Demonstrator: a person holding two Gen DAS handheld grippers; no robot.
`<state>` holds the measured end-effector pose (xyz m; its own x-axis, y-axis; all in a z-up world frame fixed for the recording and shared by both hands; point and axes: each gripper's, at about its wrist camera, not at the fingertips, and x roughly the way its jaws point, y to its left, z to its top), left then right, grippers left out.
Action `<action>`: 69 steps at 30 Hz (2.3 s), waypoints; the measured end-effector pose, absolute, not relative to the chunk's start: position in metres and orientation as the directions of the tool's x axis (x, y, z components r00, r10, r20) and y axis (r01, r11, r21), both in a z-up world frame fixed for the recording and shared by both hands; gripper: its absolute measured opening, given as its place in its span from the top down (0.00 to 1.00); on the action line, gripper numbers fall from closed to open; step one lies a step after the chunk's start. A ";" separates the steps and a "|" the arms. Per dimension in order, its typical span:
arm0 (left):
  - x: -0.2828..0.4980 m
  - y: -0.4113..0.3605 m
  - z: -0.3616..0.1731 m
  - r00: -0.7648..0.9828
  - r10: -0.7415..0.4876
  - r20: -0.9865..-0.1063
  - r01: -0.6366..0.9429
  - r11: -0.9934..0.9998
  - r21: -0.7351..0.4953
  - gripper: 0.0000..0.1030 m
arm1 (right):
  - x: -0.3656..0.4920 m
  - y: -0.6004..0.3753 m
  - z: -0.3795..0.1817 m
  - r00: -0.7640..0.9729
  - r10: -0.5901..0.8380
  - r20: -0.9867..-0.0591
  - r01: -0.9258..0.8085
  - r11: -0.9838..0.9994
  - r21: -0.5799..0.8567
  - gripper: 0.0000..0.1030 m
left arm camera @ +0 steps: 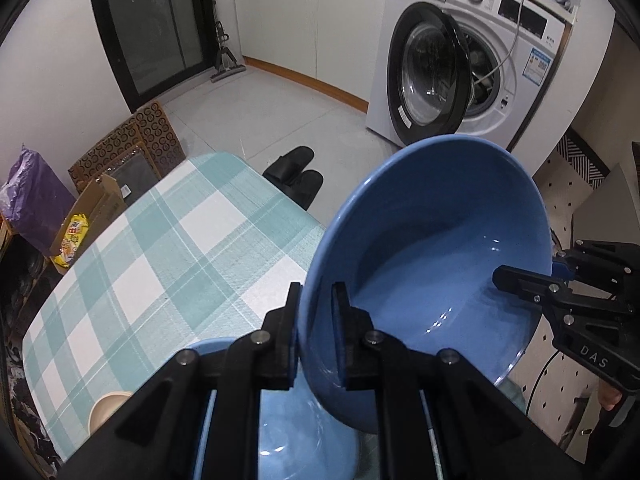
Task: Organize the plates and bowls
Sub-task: 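Close the right tool on the blue bowl rim and lift it, then carry the held blue bowl over the nested blue bowls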
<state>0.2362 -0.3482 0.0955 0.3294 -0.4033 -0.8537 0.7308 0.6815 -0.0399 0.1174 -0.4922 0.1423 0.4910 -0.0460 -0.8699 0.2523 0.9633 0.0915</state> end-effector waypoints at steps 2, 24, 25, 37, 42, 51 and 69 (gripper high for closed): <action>0.234 -0.339 0.104 0.342 -0.412 -0.845 0.726 0.687 -0.041 0.89 | 0.117 -0.485 0.154 0.506 -0.047 -0.861 0.236 0.968 0.086 0.85; 0.231 -0.198 0.120 0.418 -0.380 -0.825 0.577 0.813 -0.082 0.89 | 0.152 -0.366 0.170 0.509 0.092 -0.856 0.023 0.992 0.121 0.84; 0.231 -0.194 0.117 0.417 -0.375 -0.828 0.570 0.817 -0.083 0.89 | 0.155 -0.361 0.165 0.503 0.098 -0.859 0.017 0.992 0.122 0.85; 0.243 -0.170 0.068 0.375 -0.327 -0.867 0.508 0.855 -0.102 0.89 | 0.181 -0.327 0.106 0.414 0.122 -0.902 -0.023 0.992 0.124 0.85; 0.248 -0.170 0.055 0.360 -0.325 -0.875 0.501 0.858 -0.112 0.89 | 0.186 -0.330 0.093 0.402 0.118 -0.908 -0.021 0.993 0.120 0.85; 0.254 -0.174 0.042 0.353 -0.317 -0.881 0.500 0.859 -0.108 0.89 | 0.191 -0.334 0.079 0.404 0.078 -0.911 -0.029 0.997 0.073 0.85; 0.254 -0.172 0.022 0.327 -0.292 -0.899 0.512 0.854 -0.091 0.88 | 0.193 -0.322 0.079 0.442 -0.016 -0.897 -0.078 0.995 -0.057 0.78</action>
<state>0.2536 -0.1719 0.0222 0.3269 -0.2922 -0.8987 0.5121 0.8541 -0.0914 0.1927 -0.3225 0.0790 0.4424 -0.0163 -0.8967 -0.0785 0.9953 -0.0568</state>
